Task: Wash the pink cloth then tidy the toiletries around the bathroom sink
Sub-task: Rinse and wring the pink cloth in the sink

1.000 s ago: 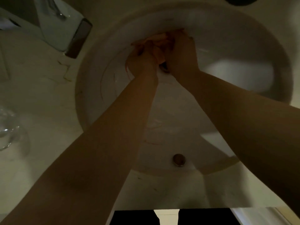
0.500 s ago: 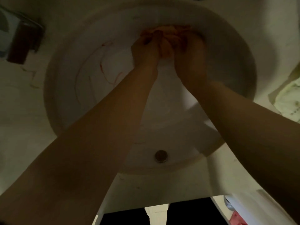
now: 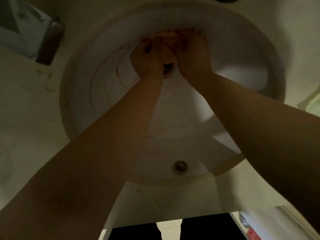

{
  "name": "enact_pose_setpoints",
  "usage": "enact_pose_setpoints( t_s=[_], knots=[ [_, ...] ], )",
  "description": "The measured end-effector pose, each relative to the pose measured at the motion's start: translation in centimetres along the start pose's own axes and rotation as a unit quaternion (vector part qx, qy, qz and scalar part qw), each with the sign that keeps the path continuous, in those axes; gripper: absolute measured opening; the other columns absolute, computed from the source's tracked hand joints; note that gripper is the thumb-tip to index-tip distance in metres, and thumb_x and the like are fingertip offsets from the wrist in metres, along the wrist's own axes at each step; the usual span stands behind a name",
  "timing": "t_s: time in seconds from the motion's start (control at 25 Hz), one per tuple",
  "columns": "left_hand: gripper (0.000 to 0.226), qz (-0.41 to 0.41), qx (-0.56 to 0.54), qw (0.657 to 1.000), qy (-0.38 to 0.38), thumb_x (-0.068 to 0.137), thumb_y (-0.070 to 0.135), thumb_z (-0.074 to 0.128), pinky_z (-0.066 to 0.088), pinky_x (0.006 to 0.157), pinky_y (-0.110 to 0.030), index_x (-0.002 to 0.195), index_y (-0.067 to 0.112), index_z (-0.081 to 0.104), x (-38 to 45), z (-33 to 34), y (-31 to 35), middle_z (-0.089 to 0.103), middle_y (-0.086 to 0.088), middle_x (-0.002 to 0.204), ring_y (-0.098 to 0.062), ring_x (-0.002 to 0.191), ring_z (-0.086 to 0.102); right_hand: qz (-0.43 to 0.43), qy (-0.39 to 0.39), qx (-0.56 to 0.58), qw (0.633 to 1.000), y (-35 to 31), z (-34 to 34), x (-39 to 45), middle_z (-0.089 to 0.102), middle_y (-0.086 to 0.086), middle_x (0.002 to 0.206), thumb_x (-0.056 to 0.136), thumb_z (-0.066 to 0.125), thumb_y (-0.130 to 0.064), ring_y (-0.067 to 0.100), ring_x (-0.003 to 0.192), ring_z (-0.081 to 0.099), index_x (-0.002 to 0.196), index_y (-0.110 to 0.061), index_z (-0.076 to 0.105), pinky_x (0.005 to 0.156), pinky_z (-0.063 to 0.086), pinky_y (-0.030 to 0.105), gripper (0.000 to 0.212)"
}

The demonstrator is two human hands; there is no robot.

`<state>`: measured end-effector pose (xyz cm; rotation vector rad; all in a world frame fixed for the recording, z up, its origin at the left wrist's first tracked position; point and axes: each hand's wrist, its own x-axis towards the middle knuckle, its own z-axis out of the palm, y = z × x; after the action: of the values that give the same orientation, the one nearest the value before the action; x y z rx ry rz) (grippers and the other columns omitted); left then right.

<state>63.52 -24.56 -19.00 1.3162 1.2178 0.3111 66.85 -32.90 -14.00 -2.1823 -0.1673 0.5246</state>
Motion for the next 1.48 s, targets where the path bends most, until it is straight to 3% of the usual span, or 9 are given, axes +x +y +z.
enact_pose_setpoints(
  t_s=[0.2,0.28,0.48,0.72,0.84,0.96,1.16,1.36,1.48],
  knots=[
    [0.005,-0.005,-0.06,0.993,0.106,0.087,0.002,0.063,0.039,0.058,-0.001,0.09,0.006,0.066,1.1,-3.5,-0.1,0.068,0.02,0.068,0.014,0.051,0.054,-0.057,-0.107,-0.071,0.99,-2.7,2.8,0.2,0.068,0.003,0.095,0.066,0.035,-0.046,0.022,0.094,0.064,0.104,-0.008,0.07,0.074,0.039,0.017,0.064],
    [0.014,-0.001,-0.031,0.994,0.105,0.088,0.004,0.063,0.04,0.058,-0.001,0.099,-0.004,0.067,0.8,-3.1,-0.3,0.07,-0.001,0.09,0.01,0.056,0.053,-0.07,-0.089,-0.079,0.99,-2.5,2.2,0.1,0.069,0.005,0.103,0.06,0.026,-0.058,0.022,0.1,0.062,0.107,-0.01,0.069,0.086,0.042,0.022,0.08],
    [0.007,0.016,0.073,0.993,-0.088,0.083,0.013,0.068,0.056,0.08,-0.037,0.083,0.006,0.07,-0.3,2.1,0.6,0.068,-0.006,0.081,-0.023,0.083,0.067,0.044,0.042,-0.047,0.997,2.3,-2.7,0.1,0.065,0.003,0.102,0.092,0.049,-0.016,0.009,0.088,0.052,0.104,-0.002,0.066,0.08,0.04,0.016,0.026],
    [0.017,0.015,0.18,0.953,-0.243,0.083,0.02,0.069,0.055,0.069,-0.031,0.067,0.021,0.065,-6.0,8.5,-0.4,0.069,-0.003,0.073,-0.017,0.072,0.067,0.111,0.151,0.013,0.982,5.6,-7.8,-5.3,0.061,0.001,0.091,0.094,0.047,-0.005,-0.002,0.075,0.05,0.098,-0.002,0.068,0.061,0.029,-0.003,0.021],
    [0.018,-0.011,0.195,0.939,-0.284,0.084,0.017,0.067,0.055,0.068,-0.03,0.067,0.022,0.065,-6.4,8.3,-1.1,0.068,-0.002,0.073,-0.015,0.073,0.067,0.087,0.172,-0.001,0.981,5.9,-7.5,-6.5,0.063,0.002,0.097,0.094,0.045,-0.004,0.01,0.086,0.059,0.102,-0.002,0.067,0.071,0.033,0.002,0.024],
    [0.011,-0.016,0.188,0.937,-0.293,0.084,0.017,0.068,0.057,0.075,-0.037,0.073,0.02,0.069,-6.3,7.5,-1.3,0.072,-0.007,0.081,-0.02,0.081,0.07,0.088,0.119,-0.107,0.983,6.3,-7.4,-5.8,0.065,0.01,0.113,0.098,0.042,-0.014,0.026,0.106,0.06,0.112,-0.011,0.065,0.089,0.042,0.03,0.028],
    [0.022,-0.009,0.2,0.946,-0.254,0.087,0.02,0.065,0.053,0.063,-0.03,0.065,0.019,0.063,-6.5,5.2,-1.9,0.064,-0.004,0.068,-0.015,0.068,0.062,0.088,-0.017,-0.133,0.987,6.9,-7.6,-3.7,0.064,0.01,0.121,0.095,0.048,-0.021,0.025,0.112,0.059,0.127,-0.015,0.057,0.076,0.039,0.018,0.033],
    [0.022,-0.099,0.168,0.96,-0.201,0.086,0.022,0.067,0.044,0.062,-0.019,0.067,0.017,0.058,-8.4,0.9,-2.4,0.06,-0.005,0.072,-0.011,0.07,0.056,0.106,-0.172,-0.165,0.965,6.4,-7.6,-2.8,0.066,0.015,0.112,0.092,0.057,-0.027,0.031,0.103,0.062,0.113,-0.007,0.063,0.085,0.051,0.035,0.029],
    [0.026,-0.106,0.214,0.956,-0.172,0.085,0.024,0.067,0.042,0.065,-0.028,0.063,0.017,0.053,-9.7,-1.3,-3.7,0.058,-0.01,0.074,-0.019,0.076,0.056,0.123,-0.222,-0.109,0.961,5.3,-7.3,-4.6,0.064,0.004,0.097,0.092,0.059,-0.012,0.016,0.087,0.059,0.113,-0.006,0.063,0.065,0.051,0.008,0.023]
  ],
)
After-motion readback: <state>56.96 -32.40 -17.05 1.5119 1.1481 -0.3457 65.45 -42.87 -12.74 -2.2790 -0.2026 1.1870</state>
